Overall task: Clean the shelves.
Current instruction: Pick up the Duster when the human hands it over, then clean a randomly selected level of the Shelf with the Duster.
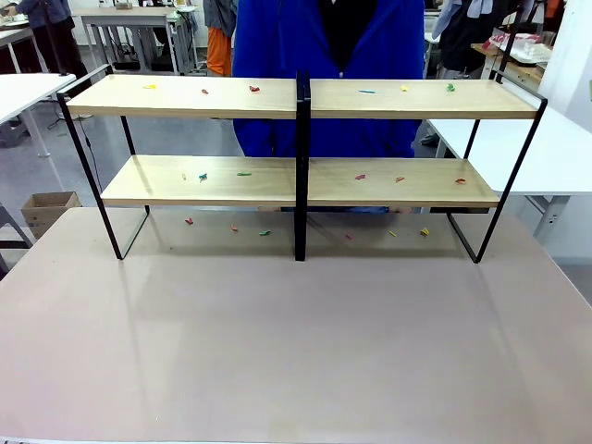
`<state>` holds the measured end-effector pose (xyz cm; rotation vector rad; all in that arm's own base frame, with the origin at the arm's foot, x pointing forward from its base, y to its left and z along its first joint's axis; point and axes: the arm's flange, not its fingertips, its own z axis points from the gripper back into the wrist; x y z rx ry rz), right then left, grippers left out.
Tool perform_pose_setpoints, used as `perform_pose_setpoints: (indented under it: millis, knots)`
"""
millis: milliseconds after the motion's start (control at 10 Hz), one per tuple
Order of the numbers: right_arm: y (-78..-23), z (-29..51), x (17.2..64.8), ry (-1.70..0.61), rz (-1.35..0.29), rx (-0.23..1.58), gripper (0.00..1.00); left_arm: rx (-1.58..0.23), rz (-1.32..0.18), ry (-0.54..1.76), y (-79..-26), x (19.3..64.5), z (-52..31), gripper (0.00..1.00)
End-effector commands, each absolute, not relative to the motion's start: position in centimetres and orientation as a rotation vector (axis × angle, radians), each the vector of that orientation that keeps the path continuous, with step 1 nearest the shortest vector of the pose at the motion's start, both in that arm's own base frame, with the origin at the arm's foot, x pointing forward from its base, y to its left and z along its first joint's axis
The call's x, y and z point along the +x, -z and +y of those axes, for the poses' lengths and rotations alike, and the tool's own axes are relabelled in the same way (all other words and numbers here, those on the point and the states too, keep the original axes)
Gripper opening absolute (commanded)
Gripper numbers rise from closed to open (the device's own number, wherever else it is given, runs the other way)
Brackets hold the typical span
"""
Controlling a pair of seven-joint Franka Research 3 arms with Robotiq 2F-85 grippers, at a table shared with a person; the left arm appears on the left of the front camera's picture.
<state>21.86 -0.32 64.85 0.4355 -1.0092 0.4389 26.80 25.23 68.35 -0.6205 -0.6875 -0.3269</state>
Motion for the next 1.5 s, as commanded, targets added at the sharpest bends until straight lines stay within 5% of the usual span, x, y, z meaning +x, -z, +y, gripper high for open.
perform_pose_setpoints:
  millis: [0,900,1000,1400]
  knots:
    - [-64.9,-0.4,21.8,-0.439,-1.008,0.437,1.00,-0.709,-0.676,0.332,-69.7,29.1,24.0,0.00]
    - [-64.9,-0.4,21.8,-0.439,-1.008,0.437,1.00,-0.709,-0.676,0.332,-69.7,29.1,24.0,0.00]
    - [-64.9,-0.4,21.8,-0.439,-1.008,0.437,1.00,-0.688,-0.670,0.332,-69.2,29.2,24.1,0.13]
    - [-64.9,-0.4,21.8,-0.439,-1.008,0.437,1.00,-0.625,-0.187,0.918,-64.0,28.3,14.7,0.13]
